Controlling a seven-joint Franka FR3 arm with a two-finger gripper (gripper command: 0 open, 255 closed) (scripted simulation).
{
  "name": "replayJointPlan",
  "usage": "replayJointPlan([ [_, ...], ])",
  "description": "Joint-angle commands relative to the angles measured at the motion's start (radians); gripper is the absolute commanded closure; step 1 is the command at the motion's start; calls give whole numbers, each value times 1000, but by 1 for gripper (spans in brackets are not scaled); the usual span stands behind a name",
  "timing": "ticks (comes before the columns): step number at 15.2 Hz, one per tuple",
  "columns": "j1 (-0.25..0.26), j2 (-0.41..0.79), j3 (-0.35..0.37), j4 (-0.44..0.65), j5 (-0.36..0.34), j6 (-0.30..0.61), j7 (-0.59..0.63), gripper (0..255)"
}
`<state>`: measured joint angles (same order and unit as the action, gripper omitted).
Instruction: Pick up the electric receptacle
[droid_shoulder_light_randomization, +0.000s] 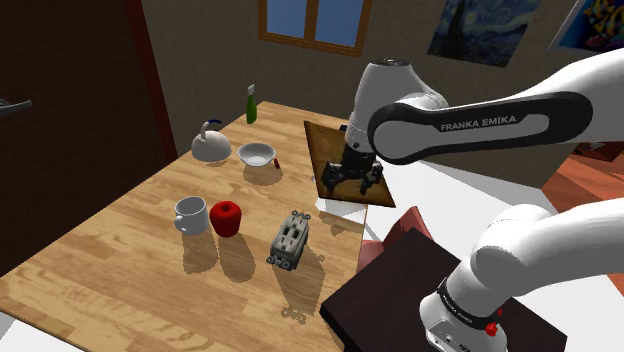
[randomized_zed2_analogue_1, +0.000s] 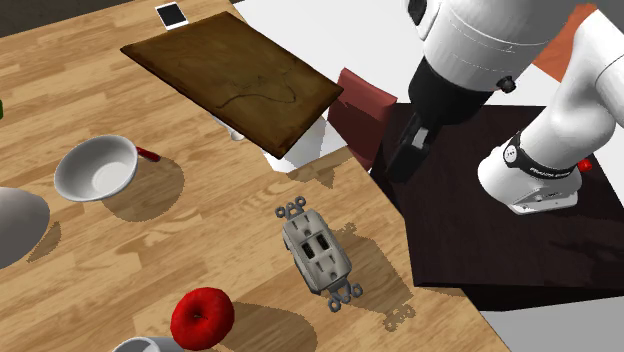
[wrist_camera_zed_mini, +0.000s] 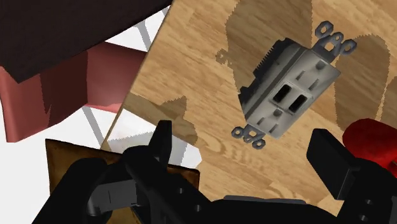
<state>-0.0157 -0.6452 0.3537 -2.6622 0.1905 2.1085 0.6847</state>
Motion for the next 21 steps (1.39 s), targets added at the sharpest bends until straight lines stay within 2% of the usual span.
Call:
replayJointPlan([
  [1, -6, 55, 53, 0, 17, 55, 85, 0],
  [5, -38, 202, 166, 22, 20, 174, 258, 0],
  [9, -99, 379, 282, 73, -43, 287, 461, 0],
  [12, -158, 535, 363, 128, -162, 358, 654, 0],
  [14, -180, 652, 392, 175, -286, 392, 810, 0],
  [17, -148, 828, 364, 262, -484, 412, 1042, 0],
  [21, -99, 907, 308, 286, -571, 444, 1125, 0],
])
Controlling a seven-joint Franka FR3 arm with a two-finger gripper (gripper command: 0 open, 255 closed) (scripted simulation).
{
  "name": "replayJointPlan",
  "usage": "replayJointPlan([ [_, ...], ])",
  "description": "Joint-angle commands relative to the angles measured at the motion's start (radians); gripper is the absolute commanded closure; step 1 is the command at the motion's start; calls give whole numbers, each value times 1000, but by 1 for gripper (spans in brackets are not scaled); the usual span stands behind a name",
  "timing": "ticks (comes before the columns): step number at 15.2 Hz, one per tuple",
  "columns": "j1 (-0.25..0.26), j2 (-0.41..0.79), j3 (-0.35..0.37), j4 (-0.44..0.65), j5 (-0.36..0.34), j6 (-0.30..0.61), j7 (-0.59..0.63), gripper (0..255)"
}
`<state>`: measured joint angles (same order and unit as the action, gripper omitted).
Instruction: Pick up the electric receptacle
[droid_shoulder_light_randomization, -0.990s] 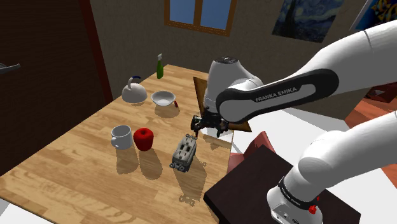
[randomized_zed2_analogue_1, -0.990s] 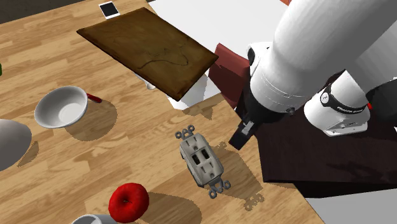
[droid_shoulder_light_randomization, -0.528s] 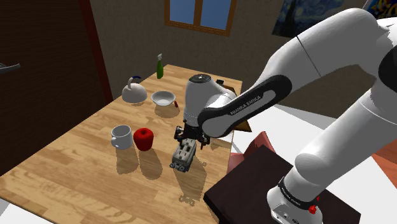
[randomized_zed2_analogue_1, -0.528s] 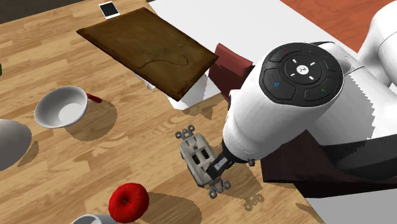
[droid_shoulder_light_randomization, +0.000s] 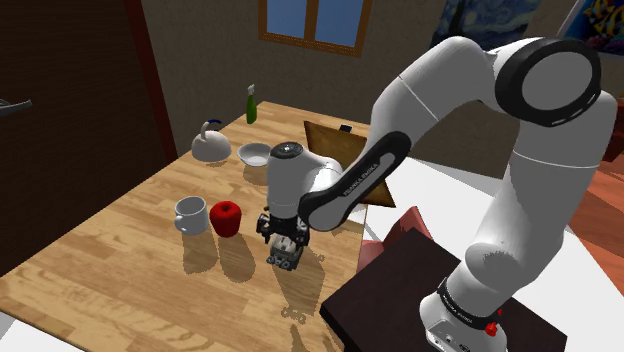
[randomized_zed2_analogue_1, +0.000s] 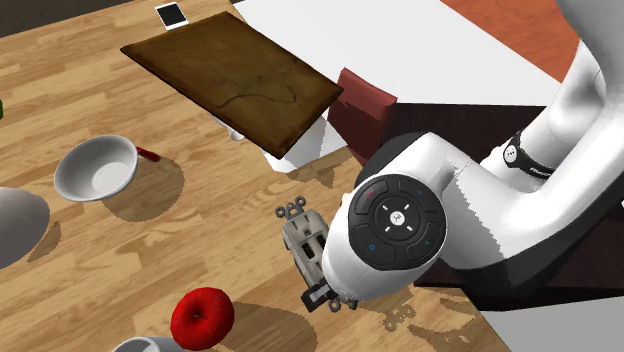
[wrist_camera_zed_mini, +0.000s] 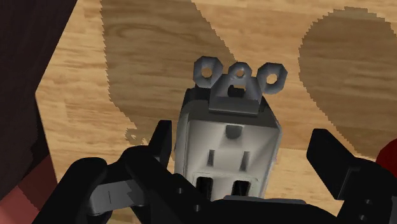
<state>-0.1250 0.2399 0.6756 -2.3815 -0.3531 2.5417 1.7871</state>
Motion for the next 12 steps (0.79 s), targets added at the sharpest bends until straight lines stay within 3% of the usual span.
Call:
replayJointPlan([
  [1, 18, 36, -24, 6, -45, 20, 35, 0],
  [6, 47, 86, -63, 11, -108, 53, 81, 0],
  [7, 49, 90, -66, 13, -111, 55, 83, 255],
  [12, 50, 91, -67, 13, -113, 55, 84, 255],
])
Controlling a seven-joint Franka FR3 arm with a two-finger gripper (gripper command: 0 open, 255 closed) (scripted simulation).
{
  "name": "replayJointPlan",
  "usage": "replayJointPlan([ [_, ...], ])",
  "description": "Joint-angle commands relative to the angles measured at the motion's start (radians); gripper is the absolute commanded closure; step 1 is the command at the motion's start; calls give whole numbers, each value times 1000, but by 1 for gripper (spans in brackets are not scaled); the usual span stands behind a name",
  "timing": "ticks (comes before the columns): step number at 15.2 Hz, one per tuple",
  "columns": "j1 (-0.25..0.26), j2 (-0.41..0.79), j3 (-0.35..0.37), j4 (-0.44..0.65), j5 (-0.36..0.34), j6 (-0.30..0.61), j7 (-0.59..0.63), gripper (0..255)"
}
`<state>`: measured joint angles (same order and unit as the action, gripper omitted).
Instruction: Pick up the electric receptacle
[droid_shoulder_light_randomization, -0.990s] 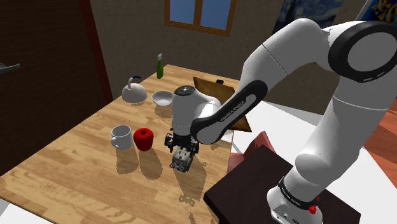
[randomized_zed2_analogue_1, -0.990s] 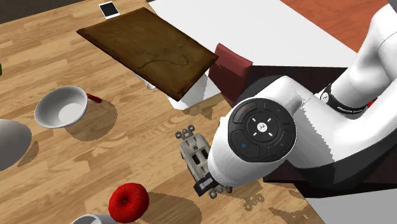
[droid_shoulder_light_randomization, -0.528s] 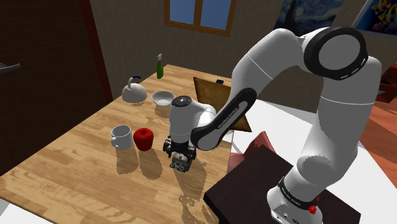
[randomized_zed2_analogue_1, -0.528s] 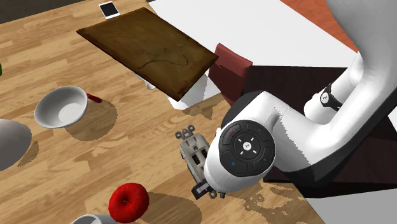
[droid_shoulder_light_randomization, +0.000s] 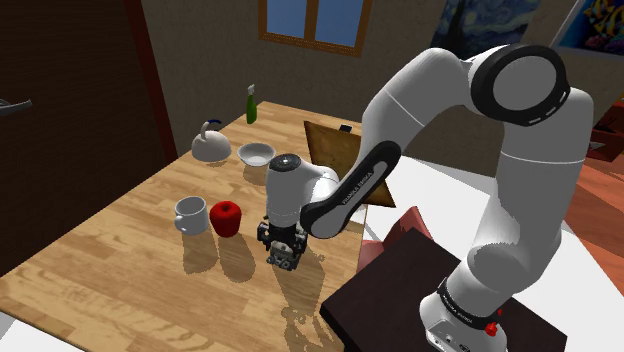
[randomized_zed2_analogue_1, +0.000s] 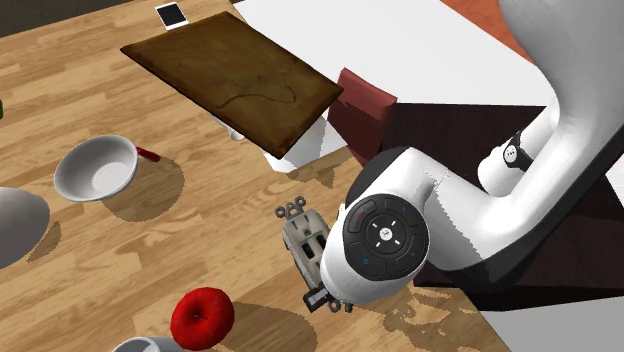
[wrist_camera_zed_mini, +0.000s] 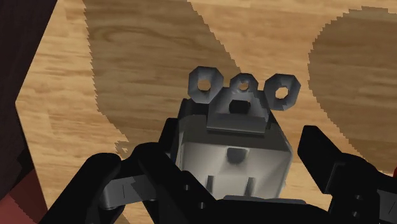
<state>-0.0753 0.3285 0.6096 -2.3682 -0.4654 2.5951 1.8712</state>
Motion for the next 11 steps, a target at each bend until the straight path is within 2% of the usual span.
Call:
replayJointPlan([
  [1, 0, 3, -1, 0, -1, 2, 0, 255],
  [4, -3, -2, 3, -2, 5, 0, -3, 255],
  [11, -57, -102, 77, -10, 129, -66, -93, 255],
])
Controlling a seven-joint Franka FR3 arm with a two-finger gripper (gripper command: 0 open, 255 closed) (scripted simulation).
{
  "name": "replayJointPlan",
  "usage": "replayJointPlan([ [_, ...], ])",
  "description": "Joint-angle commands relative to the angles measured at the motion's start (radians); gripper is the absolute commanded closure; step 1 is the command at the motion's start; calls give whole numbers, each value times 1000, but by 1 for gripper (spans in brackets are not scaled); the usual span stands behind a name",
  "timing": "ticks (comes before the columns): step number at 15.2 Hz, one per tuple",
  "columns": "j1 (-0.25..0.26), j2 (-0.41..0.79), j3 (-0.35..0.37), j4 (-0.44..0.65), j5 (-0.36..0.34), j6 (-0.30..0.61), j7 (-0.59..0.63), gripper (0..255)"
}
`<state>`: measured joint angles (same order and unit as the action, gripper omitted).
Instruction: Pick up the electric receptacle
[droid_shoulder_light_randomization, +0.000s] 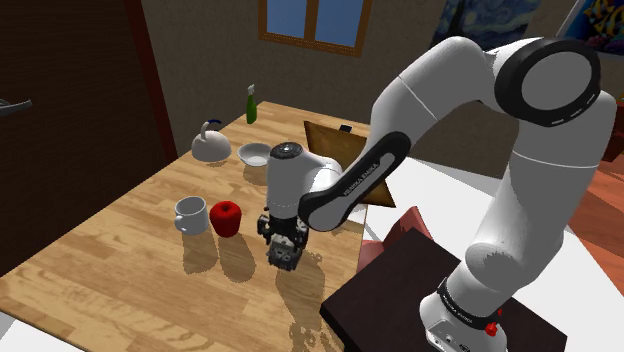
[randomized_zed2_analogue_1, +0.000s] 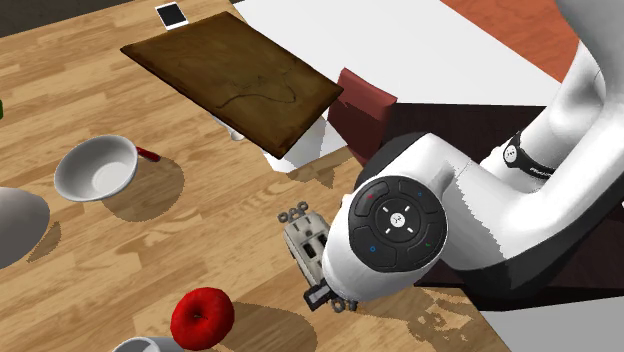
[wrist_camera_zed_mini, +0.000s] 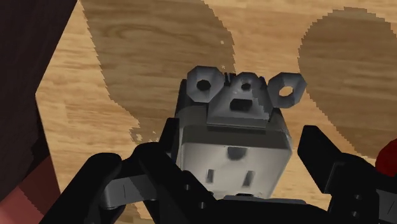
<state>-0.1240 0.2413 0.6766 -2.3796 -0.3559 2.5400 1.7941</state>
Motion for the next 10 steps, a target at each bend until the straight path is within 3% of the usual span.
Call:
replayJointPlan([
  [1, -15, -29, 19, 2, 38, -21, -30, 255],
  [8, -49, -130, 66, 10, 164, -97, -121, 255],
  [10, -49, -132, 66, 10, 166, -99, -123, 255],
])
